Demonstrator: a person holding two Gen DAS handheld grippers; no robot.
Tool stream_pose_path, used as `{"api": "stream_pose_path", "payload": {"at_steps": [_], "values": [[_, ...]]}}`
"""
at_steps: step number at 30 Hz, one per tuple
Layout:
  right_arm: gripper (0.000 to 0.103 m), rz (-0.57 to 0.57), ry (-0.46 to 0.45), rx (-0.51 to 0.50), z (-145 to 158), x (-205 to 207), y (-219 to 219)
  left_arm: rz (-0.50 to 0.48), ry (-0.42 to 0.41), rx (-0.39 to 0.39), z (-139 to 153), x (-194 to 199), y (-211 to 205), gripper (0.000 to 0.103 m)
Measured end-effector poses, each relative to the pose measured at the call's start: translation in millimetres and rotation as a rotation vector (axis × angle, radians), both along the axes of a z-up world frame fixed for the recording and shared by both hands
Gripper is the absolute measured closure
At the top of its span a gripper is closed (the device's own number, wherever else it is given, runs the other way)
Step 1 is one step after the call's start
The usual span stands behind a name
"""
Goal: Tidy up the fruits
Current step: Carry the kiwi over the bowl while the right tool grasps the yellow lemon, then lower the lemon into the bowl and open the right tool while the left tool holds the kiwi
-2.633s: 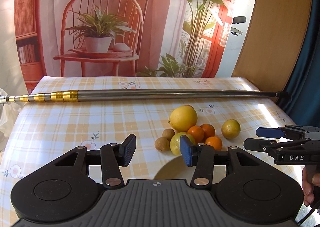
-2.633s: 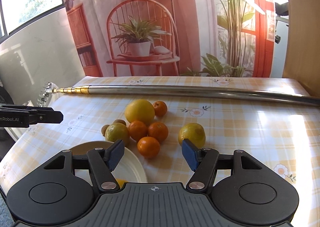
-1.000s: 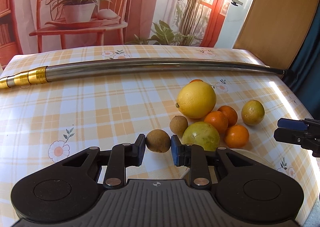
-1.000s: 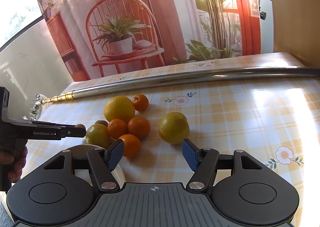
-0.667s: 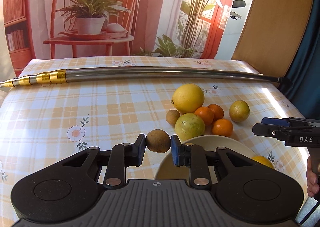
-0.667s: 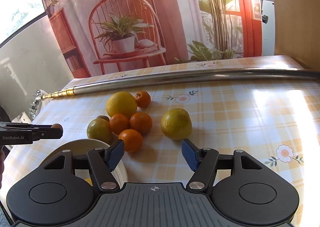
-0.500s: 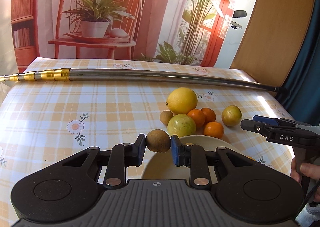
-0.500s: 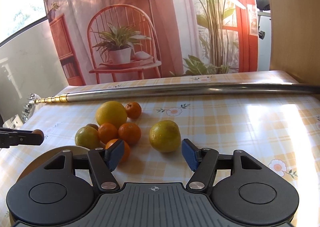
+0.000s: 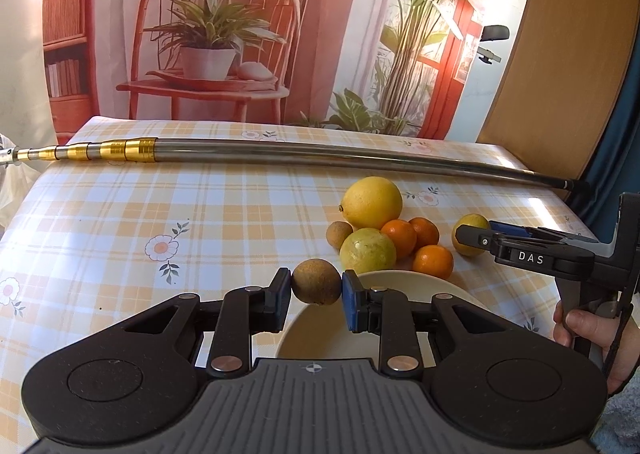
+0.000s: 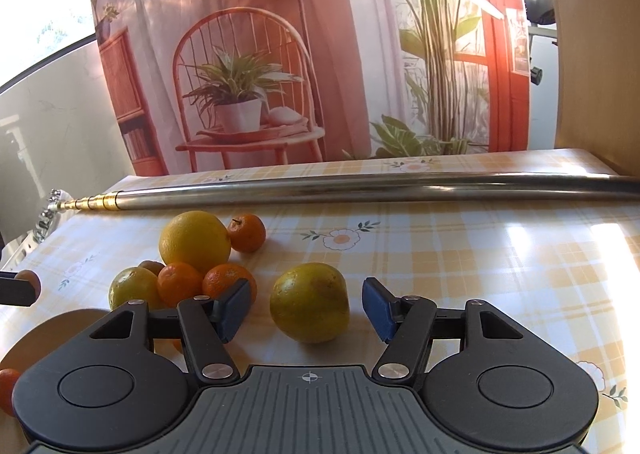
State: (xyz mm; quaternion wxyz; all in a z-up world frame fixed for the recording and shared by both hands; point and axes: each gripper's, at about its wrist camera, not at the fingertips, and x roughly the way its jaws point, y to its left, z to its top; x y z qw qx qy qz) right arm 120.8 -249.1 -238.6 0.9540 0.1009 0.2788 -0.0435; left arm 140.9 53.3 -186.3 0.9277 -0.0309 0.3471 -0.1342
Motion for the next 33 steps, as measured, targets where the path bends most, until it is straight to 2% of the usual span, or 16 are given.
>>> {"api": "stream_pose_path", "payload": {"at_steps": [4,20,26,33], "values": [[0.061,0.000,0.018,0.012,-4.7,0.7,-0.3,0.002,0.009,0.004,-3.6,-3.2,-2.0,0.074],[0.061,-0.011,0.011,0.043,-7.9,-2.0,-4.5,0.013,0.013,0.011,-7.5,-10.2,-2.9,0.074],[0.059,-0.004,0.049,0.049,-10.8,4.8,-5.1,0.003,0.015,0.016,-8.5,-10.8,-5.0,0.074],[0.061,-0.008,0.048,0.057,-12.0,6.6,-5.7,0.001,0.013,0.020,-8.9,-10.6,-7.3,0.074]]}}
